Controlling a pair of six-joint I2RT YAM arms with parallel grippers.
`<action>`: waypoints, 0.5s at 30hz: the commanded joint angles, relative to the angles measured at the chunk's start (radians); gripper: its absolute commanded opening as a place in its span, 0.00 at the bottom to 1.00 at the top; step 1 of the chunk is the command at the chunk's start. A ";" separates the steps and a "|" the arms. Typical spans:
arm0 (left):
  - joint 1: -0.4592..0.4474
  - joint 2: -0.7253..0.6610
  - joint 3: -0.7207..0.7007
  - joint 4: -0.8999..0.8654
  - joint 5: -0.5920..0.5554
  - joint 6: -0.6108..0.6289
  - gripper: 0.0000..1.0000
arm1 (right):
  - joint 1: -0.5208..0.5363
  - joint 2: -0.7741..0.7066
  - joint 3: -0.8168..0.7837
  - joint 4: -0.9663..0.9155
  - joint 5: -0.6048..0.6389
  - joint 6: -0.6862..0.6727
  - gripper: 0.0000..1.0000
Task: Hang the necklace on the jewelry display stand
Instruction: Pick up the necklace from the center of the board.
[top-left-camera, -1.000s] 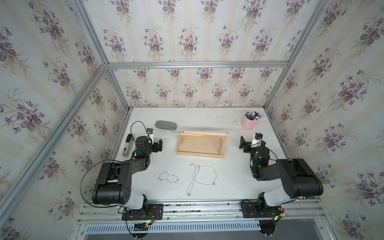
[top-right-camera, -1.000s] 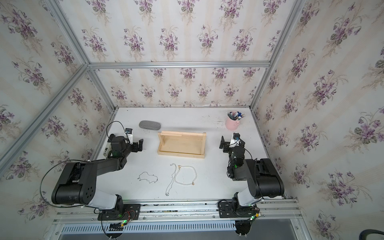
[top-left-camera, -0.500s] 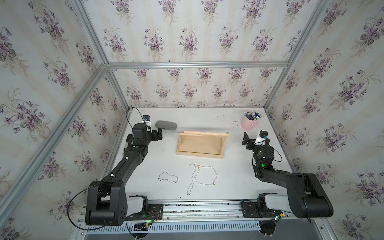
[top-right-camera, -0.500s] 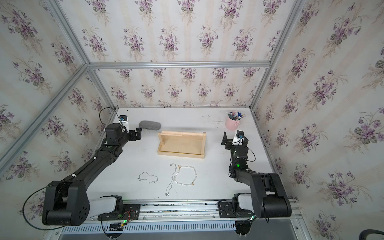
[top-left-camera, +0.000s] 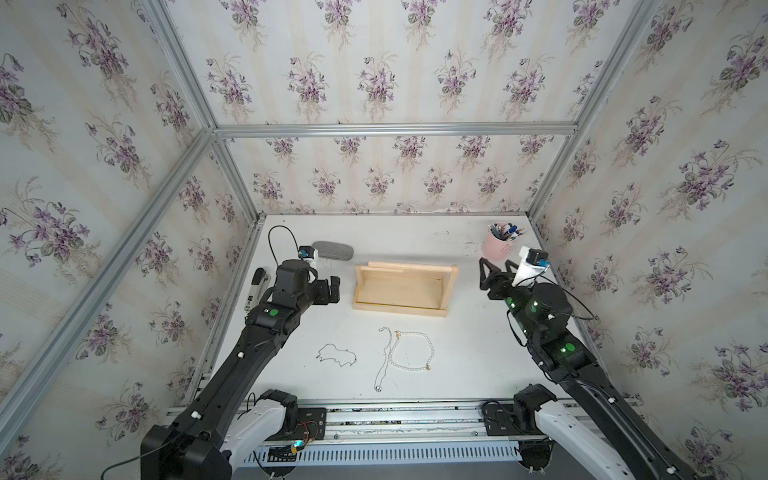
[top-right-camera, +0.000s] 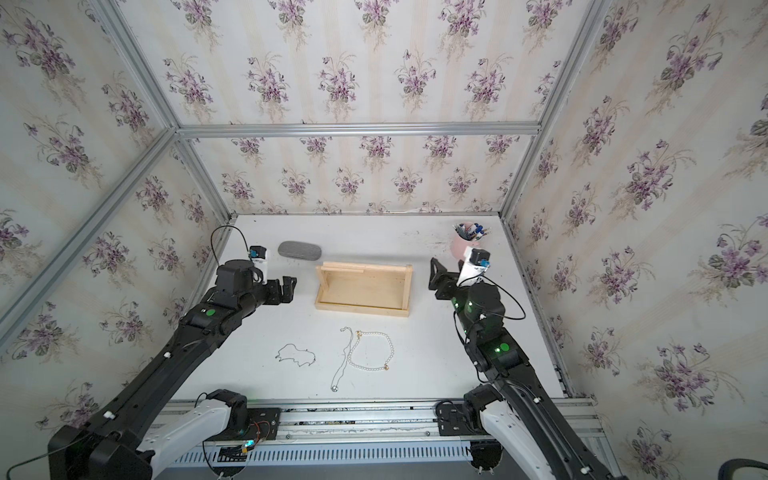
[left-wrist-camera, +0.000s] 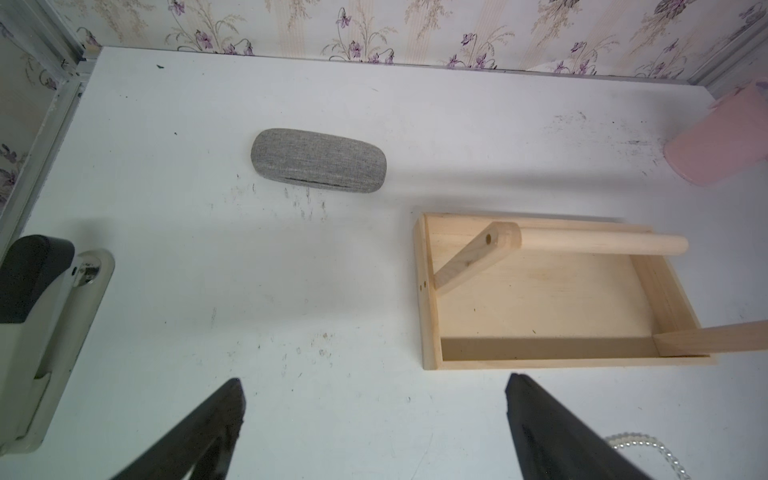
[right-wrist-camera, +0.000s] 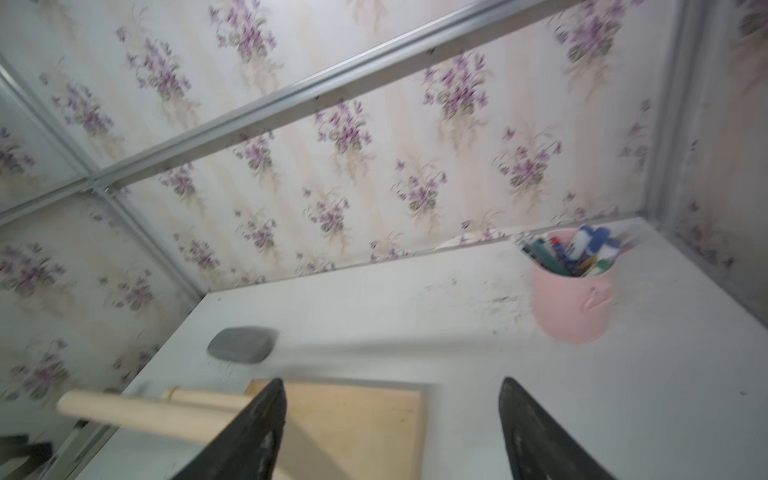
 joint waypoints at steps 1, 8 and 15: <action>-0.001 -0.033 -0.012 -0.083 0.002 -0.003 1.00 | 0.283 0.064 0.039 -0.297 0.208 0.120 0.78; -0.001 0.005 -0.006 -0.167 0.055 -0.032 1.00 | 0.817 0.438 0.169 -0.356 0.278 0.312 0.72; -0.001 -0.032 -0.042 -0.159 0.102 -0.049 1.00 | 0.867 0.722 0.129 -0.162 -0.110 0.272 0.58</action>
